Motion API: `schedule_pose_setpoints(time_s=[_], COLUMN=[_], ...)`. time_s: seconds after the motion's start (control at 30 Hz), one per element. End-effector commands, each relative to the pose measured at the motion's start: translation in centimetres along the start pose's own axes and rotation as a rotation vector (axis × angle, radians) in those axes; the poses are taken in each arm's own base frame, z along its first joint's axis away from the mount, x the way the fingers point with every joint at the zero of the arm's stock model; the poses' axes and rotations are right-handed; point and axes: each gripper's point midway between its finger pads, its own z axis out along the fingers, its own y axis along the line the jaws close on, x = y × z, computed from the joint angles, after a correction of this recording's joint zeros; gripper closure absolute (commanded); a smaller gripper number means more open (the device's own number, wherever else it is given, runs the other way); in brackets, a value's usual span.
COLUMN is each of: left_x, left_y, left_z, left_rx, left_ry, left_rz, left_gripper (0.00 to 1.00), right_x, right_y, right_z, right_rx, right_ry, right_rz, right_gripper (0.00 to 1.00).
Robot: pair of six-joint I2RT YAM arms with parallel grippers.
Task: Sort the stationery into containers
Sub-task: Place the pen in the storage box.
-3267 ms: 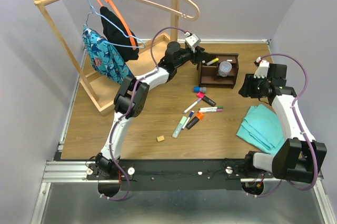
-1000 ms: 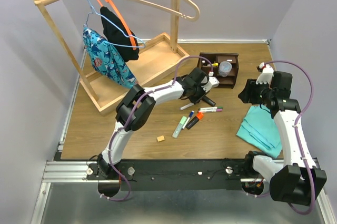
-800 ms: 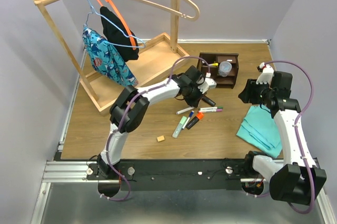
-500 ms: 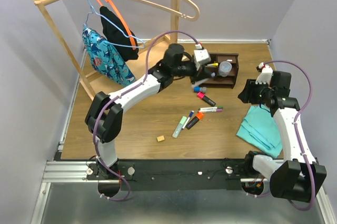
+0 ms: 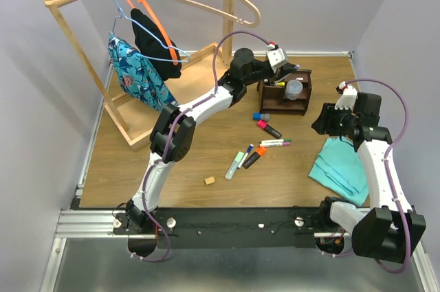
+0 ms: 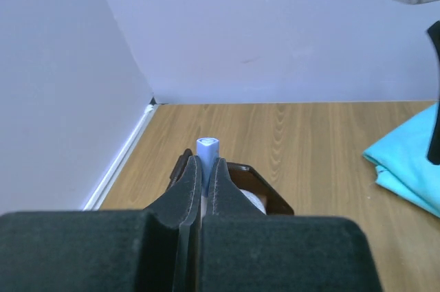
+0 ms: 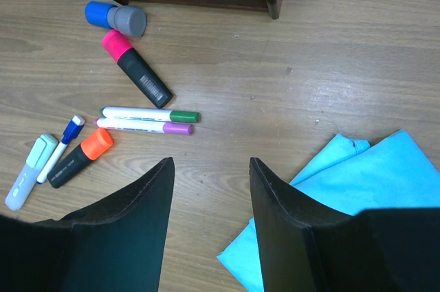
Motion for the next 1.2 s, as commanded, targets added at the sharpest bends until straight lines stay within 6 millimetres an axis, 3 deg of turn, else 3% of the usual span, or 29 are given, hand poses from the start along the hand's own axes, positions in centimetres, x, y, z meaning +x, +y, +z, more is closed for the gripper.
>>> schedule_pose_setpoints(time_s=[0.0, 0.43, 0.67, 0.77, 1.0, 1.17], left_x=[0.4, 5.5, 6.9, 6.2, 3.0, -1.6], left_y=[2.3, 5.8, 6.4, 6.4, 6.5, 5.5], left_z=[0.3, 0.9, -0.5, -1.1, -1.4, -2.8], left_rx=[-0.069, -0.128, -0.196, -0.199, -0.202, -0.189], left_ry=[-0.018, 0.018, 0.031, 0.024, -0.005, -0.032], left_rz=[0.068, 0.046, -0.054, -0.055, -0.025, -0.003], left_gripper=[1.00, 1.00, 0.79, 0.70, 0.60, 0.55], right_x=[0.0, -0.8, -0.7, -0.8, -1.3, -1.3], right_y=[-0.5, -1.4, -1.6, -1.6, -1.5, -1.1], right_z=[0.0, 0.4, 0.9, 1.1, 1.0, 0.5], right_rx=[0.011, 0.034, 0.028, 0.025, 0.020, 0.015], right_ry=[0.006, 0.030, 0.041, 0.039, 0.020, -0.003], right_rz=[0.005, -0.002, 0.005, 0.007, 0.001, -0.006], right_gripper=[0.44, 0.44, 0.44, 0.44, 0.44, 0.44])
